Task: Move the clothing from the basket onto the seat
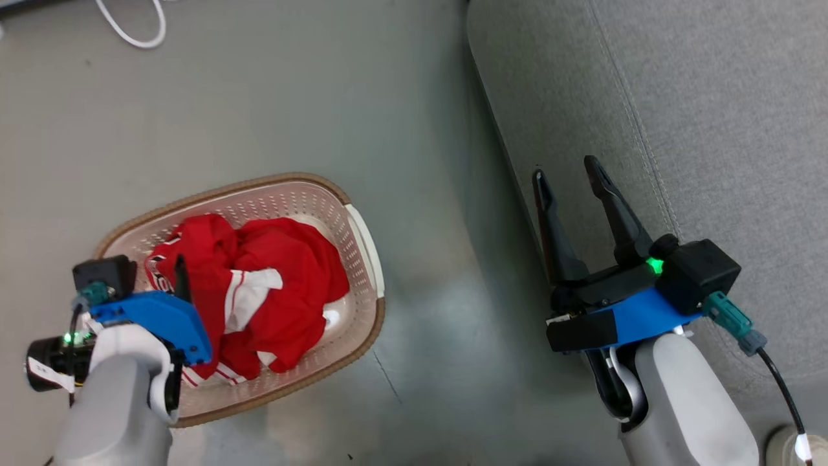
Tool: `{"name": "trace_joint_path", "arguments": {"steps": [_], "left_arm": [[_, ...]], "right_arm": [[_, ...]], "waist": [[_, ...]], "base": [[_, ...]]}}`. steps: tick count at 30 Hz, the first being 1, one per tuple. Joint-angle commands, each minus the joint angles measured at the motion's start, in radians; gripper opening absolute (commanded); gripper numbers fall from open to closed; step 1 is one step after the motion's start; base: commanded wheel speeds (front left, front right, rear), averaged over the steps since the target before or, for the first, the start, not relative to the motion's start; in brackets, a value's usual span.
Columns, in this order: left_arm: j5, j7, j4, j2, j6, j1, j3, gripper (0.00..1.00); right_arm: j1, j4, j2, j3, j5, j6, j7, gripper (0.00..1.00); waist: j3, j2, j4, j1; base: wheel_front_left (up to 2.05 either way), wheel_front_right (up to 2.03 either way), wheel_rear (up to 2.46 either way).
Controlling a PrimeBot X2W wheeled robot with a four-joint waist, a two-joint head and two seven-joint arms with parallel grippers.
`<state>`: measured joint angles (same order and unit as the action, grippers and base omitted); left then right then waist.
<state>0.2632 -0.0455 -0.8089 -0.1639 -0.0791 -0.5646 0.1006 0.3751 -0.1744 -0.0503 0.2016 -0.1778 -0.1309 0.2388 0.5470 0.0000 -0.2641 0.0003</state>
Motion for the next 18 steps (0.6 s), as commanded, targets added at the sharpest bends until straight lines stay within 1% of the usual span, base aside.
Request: {"name": "trace_joint_path", "arguments": {"steps": [1, 3, 6, 7, 9, 12, 16, 17, 18], "left_arm": [[0.003, 0.003, -0.021, -0.03, -0.017, -0.047, -0.017, 1.0], [0.002, 0.008, -0.031, -0.04, -0.023, -0.062, -0.019, 1.0], [-0.005, 0.031, -0.07, -0.073, -0.042, -0.112, -0.021, 1.0], [-0.005, 0.031, -0.07, -0.073, -0.042, -0.112, -0.021, 1.0], [-0.002, 0.043, -0.086, -0.092, -0.047, -0.133, -0.026, 1.0], [-0.003, 0.052, -0.11, -0.111, -0.065, -0.157, -0.032, 1.0], [0.018, 0.07, -0.147, -0.117, -0.077, -0.175, -0.049, 1.0], [0.025, 0.078, -0.157, -0.115, -0.073, -0.177, -0.052, 0.44], [0.029, 0.084, -0.166, -0.111, -0.064, -0.179, -0.051, 0.0]], "right_arm": [[0.031, -0.008, 0.0, 0.021, -0.019, 0.0, 0.011, 1.0], [0.04, -0.011, 0.0, 0.029, -0.028, 0.0, 0.016, 1.0], [0.069, -0.018, 0.0, 0.058, -0.056, 0.0, 0.023, 1.0], [0.069, -0.018, 0.0, 0.058, -0.056, 0.0, 0.023, 1.0], [0.078, -0.019, 0.0, 0.07, -0.061, 0.0, 0.025, 1.0], [0.091, -0.011, 0.0, 0.075, -0.067, 0.0, 0.027, 1.0], [0.104, 0.006, 0.0, 0.078, -0.073, 0.0, 0.027, 1.0], [0.104, 0.008, 0.0, 0.08, -0.075, 0.0, 0.027, 1.0], [0.105, 0.01, 0.0, 0.082, -0.076, 0.0, 0.027, 1.0]], "waist": [[0.124, 0.0, -0.098, -0.0003], [0.141, 0.0, -0.106, -0.0003], [0.193, 0.0, -0.128, -0.0003], [0.193, 0.0, -0.128, -0.0003], [0.215, 0.0, -0.135, -0.0003], [0.241, 0.0, -0.141, -0.0003], [0.261, 0.0, -0.142, -0.0003], [0.264, 0.0, -0.143, -0.0003], [0.266, 0.0, -0.143, -0.0003]], "base": [[0.0, 0.0, 0.0], [0.0, 0.0, 0.0], [0.0, 0.0, 0.0], [0.0, 0.0, 0.0], [0.0, 0.0, 0.0], [0.0, 0.0, 0.0], [0.0, 0.0, 0.0], [0.0, 0.0, 0.0], [0.0, 0.0, 0.0]]}}
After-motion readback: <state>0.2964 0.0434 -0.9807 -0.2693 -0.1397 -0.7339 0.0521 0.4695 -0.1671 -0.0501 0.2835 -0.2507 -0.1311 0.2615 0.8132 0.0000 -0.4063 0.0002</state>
